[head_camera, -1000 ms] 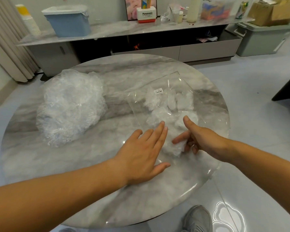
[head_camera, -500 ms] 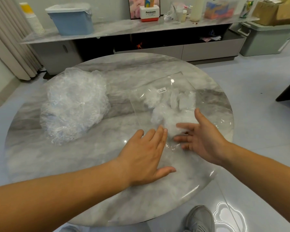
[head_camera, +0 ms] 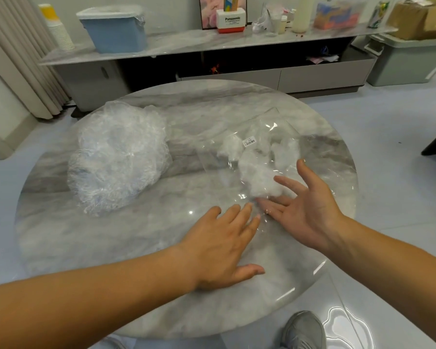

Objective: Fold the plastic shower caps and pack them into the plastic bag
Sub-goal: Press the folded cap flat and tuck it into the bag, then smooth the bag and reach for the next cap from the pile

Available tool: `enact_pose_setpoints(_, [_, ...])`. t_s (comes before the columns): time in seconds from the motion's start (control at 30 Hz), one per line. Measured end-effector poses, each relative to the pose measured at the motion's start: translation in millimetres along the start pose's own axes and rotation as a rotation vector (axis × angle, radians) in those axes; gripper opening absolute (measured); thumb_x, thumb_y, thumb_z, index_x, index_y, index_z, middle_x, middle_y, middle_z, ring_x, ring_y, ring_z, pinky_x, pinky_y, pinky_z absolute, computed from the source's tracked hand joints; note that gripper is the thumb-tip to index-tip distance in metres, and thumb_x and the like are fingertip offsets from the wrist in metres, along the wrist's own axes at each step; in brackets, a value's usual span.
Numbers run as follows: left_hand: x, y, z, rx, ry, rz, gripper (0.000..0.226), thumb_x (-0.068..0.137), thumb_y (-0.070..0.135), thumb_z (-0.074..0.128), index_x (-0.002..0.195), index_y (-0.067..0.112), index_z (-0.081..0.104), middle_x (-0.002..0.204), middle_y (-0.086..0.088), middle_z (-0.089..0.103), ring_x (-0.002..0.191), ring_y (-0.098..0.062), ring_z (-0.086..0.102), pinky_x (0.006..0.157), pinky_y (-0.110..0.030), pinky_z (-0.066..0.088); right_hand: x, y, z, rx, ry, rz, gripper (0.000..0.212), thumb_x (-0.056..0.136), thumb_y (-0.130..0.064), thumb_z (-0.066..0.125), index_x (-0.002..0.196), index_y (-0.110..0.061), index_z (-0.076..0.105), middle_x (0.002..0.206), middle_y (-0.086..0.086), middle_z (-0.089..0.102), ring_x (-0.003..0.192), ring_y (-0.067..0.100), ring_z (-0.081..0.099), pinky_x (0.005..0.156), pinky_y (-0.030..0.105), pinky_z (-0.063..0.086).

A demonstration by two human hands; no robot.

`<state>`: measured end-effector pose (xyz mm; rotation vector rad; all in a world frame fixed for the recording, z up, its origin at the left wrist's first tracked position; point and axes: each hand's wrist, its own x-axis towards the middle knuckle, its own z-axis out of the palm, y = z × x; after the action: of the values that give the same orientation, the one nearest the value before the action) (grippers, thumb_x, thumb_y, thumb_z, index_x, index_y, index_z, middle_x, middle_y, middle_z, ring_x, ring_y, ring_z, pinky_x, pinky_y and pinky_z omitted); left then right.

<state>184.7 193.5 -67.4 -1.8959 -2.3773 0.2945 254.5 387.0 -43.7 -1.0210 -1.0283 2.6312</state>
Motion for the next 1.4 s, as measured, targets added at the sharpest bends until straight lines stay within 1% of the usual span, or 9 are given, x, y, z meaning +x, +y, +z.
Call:
enact_pose_setpoints(0.17, [-1,-5,0,-0.112,-0.184,0.031,0.086,0.094,0.077,0.014,0.162,0.025,0.005,0.168,-0.014,-0.007,0.156,-0.029,-0.004,0.122,-0.047,0.018,-19,1,-13,-0.140,0.160,0.001,0.068,0.092,-0.052,0.066,0.133,-0.001,0.049,0.130,0.032,0.051,0.117,0.047,0.061,0.102,0.050,0.051])
enact_pose_setpoints(0.37, [-7,-3,0,-0.220,-0.297,-0.037,0.084,0.093,0.078,0.017,0.161,0.030,0.004,0.169,-0.009,-0.007,0.156,-0.023,-0.009,0.125,-0.042,0.007,-31,0,-14,-0.364,0.231,0.011,0.048,0.101,-0.038,0.059,0.130,-0.003,0.045,0.124,0.030,0.060,0.110,0.042,0.065,0.103,0.050,0.051])
enact_pose_setpoints(0.53, [-10,-12,-5,-0.319,-0.278,-0.095,0.079,0.096,0.074,0.021,0.161,0.031,0.005,0.169,-0.006,-0.012,0.155,-0.019,-0.013,0.126,-0.037,0.003,-32,-17,5,-0.843,0.249,0.072,0.042,0.099,-0.043,0.059,0.111,-0.003,0.055,0.086,0.019,0.072,0.060,0.025,0.065,0.055,0.031,0.046])
enact_pose_setpoints(0.63, [-18,-24,-6,-0.371,-0.180,-0.123,0.078,0.097,0.071,0.023,0.161,0.029,0.007,0.170,-0.004,0.000,0.156,-0.017,-0.001,0.125,-0.036,0.010,-40,-28,16,-1.150,0.182,0.047,0.046,0.100,-0.050,0.053,0.090,-0.006,0.063,0.061,0.008,0.067,0.044,0.018,0.053,0.047,0.025,0.034])
enact_pose_setpoints(0.8, [-39,-63,-15,-0.414,-0.053,-0.378,0.068,0.100,0.064,0.027,0.154,0.024,0.031,0.167,-0.008,0.017,0.153,-0.021,0.016,0.124,-0.036,0.016,-40,-10,52,-1.209,-0.034,-0.202,0.043,0.102,-0.043,0.050,0.089,-0.005,0.066,0.068,0.006,0.069,0.057,0.018,0.061,0.056,0.032,0.047])
enact_pose_setpoints(0.97, [-83,-118,0,-0.399,-0.135,-0.700,0.064,0.102,0.063,0.023,0.151,0.027,0.042,0.169,-0.010,-0.005,0.156,-0.024,-0.006,0.126,-0.040,0.003,-22,24,96,-1.334,-0.278,-0.283,0.039,0.102,-0.047,0.047,0.096,-0.017,0.071,0.094,0.001,0.073,0.085,0.017,0.069,0.078,0.032,0.056])
enact_pose_setpoints(1.1, [-110,-131,16,-0.397,-0.234,-0.689,0.070,0.101,0.064,0.023,0.153,0.020,0.038,0.169,-0.008,-0.002,0.156,-0.023,-0.002,0.126,-0.039,0.005,-7,46,128,-1.440,-0.416,-0.303,0.039,0.102,-0.050,0.044,0.100,-0.021,0.070,0.101,-0.006,0.071,0.094,0.014,0.067,0.085,0.029,0.054])
enact_pose_setpoints(1.27, [-129,-144,26,-0.417,-0.179,-0.663,0.082,0.095,0.069,0.022,0.154,0.013,0.033,0.162,-0.006,0.028,0.149,-0.022,0.025,0.122,-0.037,0.022,14,66,150,-1.570,-0.475,-0.353,0.065,0.096,-0.063,0.040,0.106,-0.004,0.064,0.113,0.016,0.067,0.103,0.033,0.063,0.093,0.049,0.052])
enact_pose_setpoints(1.4, [-144,-140,20,-0.368,-0.064,-0.546,0.092,0.084,0.069,0.006,0.149,0.012,0.040,0.154,-0.003,0.040,0.141,-0.021,0.036,0.117,-0.035,0.027,25,75,159,-1.601,-0.431,-0.573,0.043,0.103,-0.046,0.043,0.086,-0.011,0.060,0.092,0.007,0.059,0.083,0.020,0.057,0.080,0.038,0.047])
